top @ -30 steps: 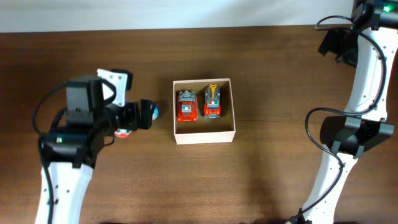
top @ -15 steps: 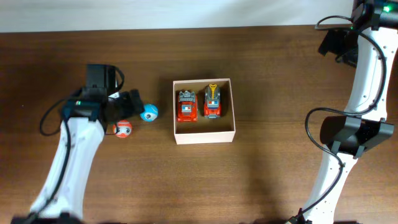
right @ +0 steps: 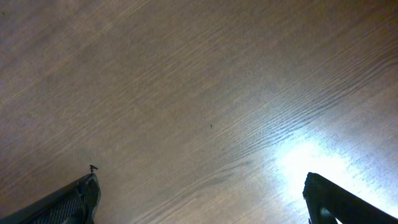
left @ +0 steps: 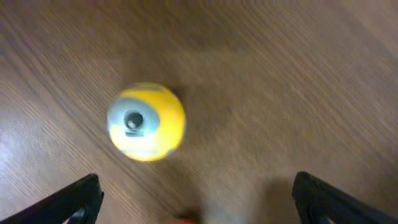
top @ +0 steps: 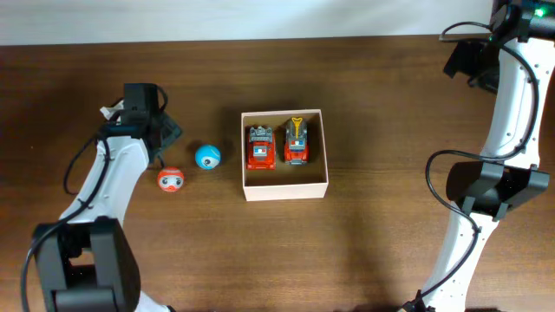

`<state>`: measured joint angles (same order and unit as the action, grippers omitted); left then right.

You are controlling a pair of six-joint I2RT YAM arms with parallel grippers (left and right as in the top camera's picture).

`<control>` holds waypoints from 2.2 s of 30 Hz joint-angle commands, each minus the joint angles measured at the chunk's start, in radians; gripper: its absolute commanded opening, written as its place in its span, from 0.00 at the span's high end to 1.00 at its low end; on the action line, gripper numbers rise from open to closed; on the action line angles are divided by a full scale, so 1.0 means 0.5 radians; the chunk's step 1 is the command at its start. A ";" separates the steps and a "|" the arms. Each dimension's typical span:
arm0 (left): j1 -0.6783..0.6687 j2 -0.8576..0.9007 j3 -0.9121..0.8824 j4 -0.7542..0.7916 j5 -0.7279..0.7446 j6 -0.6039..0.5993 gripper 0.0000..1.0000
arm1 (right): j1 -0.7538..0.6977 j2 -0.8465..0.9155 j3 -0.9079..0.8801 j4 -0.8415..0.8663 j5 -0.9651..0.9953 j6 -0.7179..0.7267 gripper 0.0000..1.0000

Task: Pack container
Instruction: 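Lower the left gripper over the yellow ball and grasp it, then carry the yellow ball right and drop it into the box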

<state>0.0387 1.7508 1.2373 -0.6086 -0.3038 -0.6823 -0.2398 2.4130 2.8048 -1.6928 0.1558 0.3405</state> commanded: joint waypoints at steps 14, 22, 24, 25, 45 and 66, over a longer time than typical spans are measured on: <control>0.327 0.210 0.023 0.161 0.014 0.691 0.01 | -0.005 -0.073 0.034 -0.011 0.004 0.016 0.01; 0.326 0.301 0.023 0.207 0.213 0.892 0.01 | -0.005 -0.073 0.034 -0.011 0.004 0.016 0.01; 0.327 0.320 0.023 0.208 0.212 0.892 0.01 | -0.005 -0.073 0.034 -0.011 0.004 0.016 0.01; 0.327 0.326 0.023 0.207 0.213 0.891 0.00 | -0.005 -0.073 0.034 -0.011 0.004 0.016 0.01; 0.324 0.329 0.020 0.089 0.343 0.866 0.68 | -0.005 -0.073 0.034 -0.011 0.004 0.016 0.01; 0.324 0.057 0.309 -0.139 0.690 0.939 0.69 | -0.005 -0.073 0.034 -0.011 0.004 0.016 0.01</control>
<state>0.1986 1.8618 1.3453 -0.6731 -0.0334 -0.2459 -0.2398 2.4130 2.8048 -1.6928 0.1558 0.3401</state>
